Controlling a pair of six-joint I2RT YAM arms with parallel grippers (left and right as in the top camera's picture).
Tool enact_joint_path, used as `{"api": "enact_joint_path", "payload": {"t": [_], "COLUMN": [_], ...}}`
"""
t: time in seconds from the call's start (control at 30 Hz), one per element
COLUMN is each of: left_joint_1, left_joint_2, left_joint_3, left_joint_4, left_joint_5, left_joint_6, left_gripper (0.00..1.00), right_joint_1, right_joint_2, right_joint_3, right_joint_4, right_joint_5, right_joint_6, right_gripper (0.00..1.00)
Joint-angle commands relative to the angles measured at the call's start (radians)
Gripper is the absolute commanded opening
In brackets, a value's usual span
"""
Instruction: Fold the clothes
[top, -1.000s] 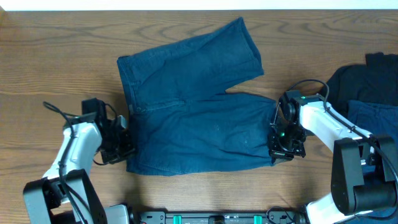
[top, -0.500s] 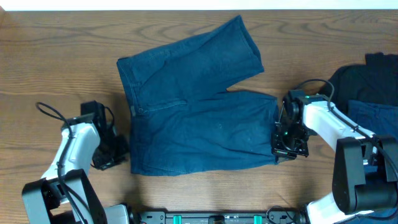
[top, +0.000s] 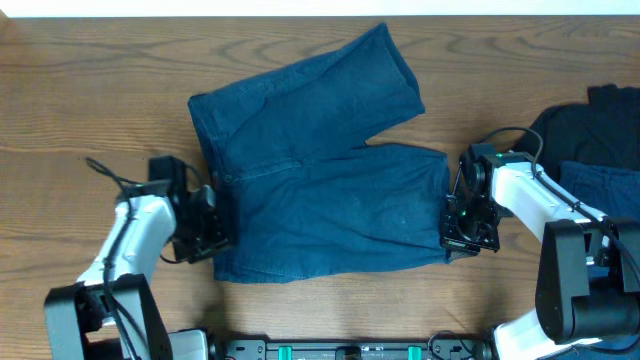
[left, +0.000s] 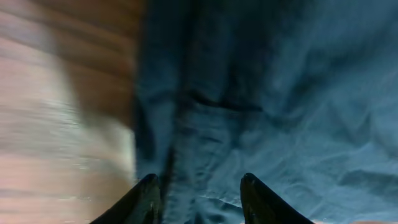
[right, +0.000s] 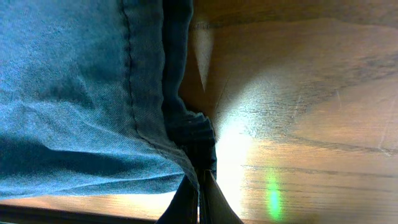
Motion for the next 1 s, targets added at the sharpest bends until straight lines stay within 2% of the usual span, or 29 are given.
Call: {"api": "enact_joint_path", "payload": {"t": [0.0,0.07,0.2,0.33,0.5,0.73,0.97], "left_joint_1": [-0.036,-0.042,-0.042,-0.04,-0.038,0.038,0.096], "left_joint_2": [-0.008,-0.005,-0.005,-0.005,-0.005,-0.013,-0.013], "left_joint_3": [-0.032,-0.035,-0.043,-0.043,-0.014,0.132,0.174], "left_joint_4": [0.009,0.004,0.005,0.005,-0.028,-0.145,-0.183], "left_joint_5": [-0.032,-0.083,-0.127,-0.133,-0.189,-0.303,-0.336], "left_joint_6": [0.008,-0.001,-0.027,-0.027,-0.043,-0.092,-0.108], "left_gripper": [0.44,0.43,0.29,0.06,0.06,0.06,0.06], "right_joint_1": [-0.008,-0.008,-0.008,-0.008,-0.011,-0.035,-0.042], "right_joint_2": [-0.007,-0.007,-0.007,-0.007,-0.007,-0.007,-0.007], "right_joint_3": [0.017,0.017,0.017,0.017,0.017,0.017,0.017], "right_joint_4": [0.005,0.005,0.006,0.007,0.011,0.011,0.003], "right_joint_5": [0.011,0.011,0.011,0.011,0.018,0.043,0.048], "right_joint_6": [0.008,0.008,0.008,0.008,0.009,0.018,0.019], "right_gripper": [0.01,0.01,0.01,0.01,0.01,0.01,0.02]}}
